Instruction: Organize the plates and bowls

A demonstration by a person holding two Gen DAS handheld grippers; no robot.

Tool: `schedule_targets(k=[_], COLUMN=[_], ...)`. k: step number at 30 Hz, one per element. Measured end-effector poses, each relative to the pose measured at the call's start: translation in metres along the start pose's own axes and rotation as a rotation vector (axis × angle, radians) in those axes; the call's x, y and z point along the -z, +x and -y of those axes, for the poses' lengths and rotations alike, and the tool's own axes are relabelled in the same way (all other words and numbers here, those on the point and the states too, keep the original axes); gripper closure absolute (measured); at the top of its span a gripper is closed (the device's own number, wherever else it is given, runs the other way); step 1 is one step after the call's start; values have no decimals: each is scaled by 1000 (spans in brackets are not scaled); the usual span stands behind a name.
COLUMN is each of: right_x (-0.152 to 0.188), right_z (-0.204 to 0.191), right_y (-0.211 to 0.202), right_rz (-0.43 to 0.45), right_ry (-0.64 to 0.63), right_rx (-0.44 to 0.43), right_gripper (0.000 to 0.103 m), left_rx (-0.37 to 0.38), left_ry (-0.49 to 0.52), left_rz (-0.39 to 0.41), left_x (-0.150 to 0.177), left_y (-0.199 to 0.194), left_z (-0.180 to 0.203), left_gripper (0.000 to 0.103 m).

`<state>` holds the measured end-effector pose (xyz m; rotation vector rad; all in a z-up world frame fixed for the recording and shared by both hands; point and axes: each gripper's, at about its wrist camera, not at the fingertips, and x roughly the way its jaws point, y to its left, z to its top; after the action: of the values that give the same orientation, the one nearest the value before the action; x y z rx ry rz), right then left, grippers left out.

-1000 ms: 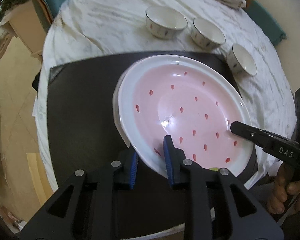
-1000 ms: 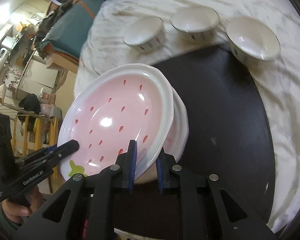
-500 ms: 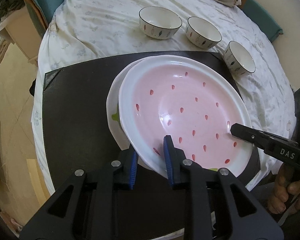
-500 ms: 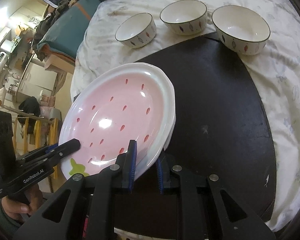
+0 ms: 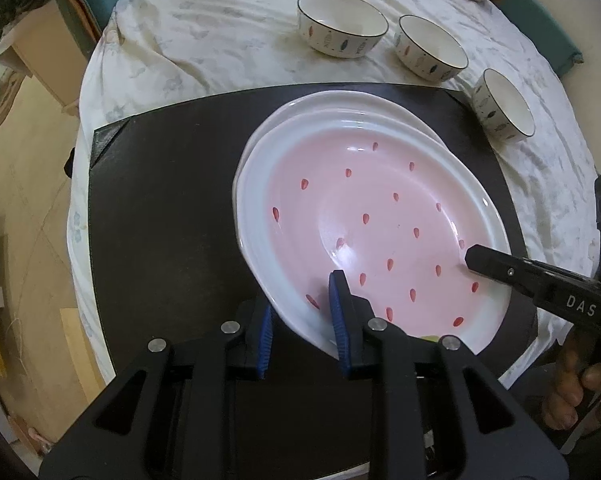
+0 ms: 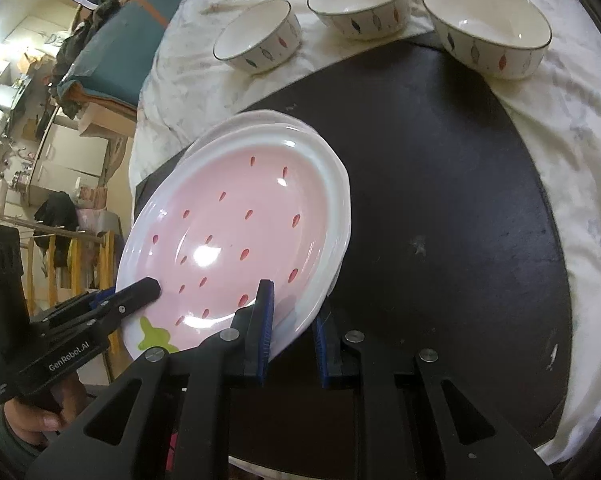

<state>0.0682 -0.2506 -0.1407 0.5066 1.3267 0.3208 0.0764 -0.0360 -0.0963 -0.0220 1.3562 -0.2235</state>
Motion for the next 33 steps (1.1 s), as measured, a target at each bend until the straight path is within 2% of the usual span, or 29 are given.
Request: schedule_targets(k=[8, 12, 14, 21, 24, 25, 26, 29, 33], right_x=[-3, -4, -4, -4, -4, -4, -4, -4, -6], right_z=[-3, -3, -4, -6, -6, -5, -6, -4, -3], right_y=[14, 19, 20, 22, 23, 22, 22, 22, 20], right_rz=[-29, -41, -44, -56, -58, -59, -59, -67, -73], right_ry=[-2, -3, -14, -23, -19, -18, -17, -8, 1], right_rx=[-5, -10, -2, -4, -5, -5, -5, -11, -10], right_gripper=[83, 84, 84, 85, 85, 85, 85, 85, 85], left_rx=[-41, -29, -40, -116, -182, -186, -180, -125, -126], left_ry=[-3, -18, -27, 43, 20, -4, -34, -67, -40], left_rz=[-24, -106, -118, -98, -74, -70, -72, -100, -113], left_x=[0, -2, -2, 0, -5, -7, -9, -13, -13], left_y=[4, 12, 14, 15, 14, 14, 15, 24, 28], left_z=[-5, -10, -12, -2, -10, -16, -22, -33, -29], left_gripper=[78, 74, 73, 69, 55, 47, 43, 42, 41])
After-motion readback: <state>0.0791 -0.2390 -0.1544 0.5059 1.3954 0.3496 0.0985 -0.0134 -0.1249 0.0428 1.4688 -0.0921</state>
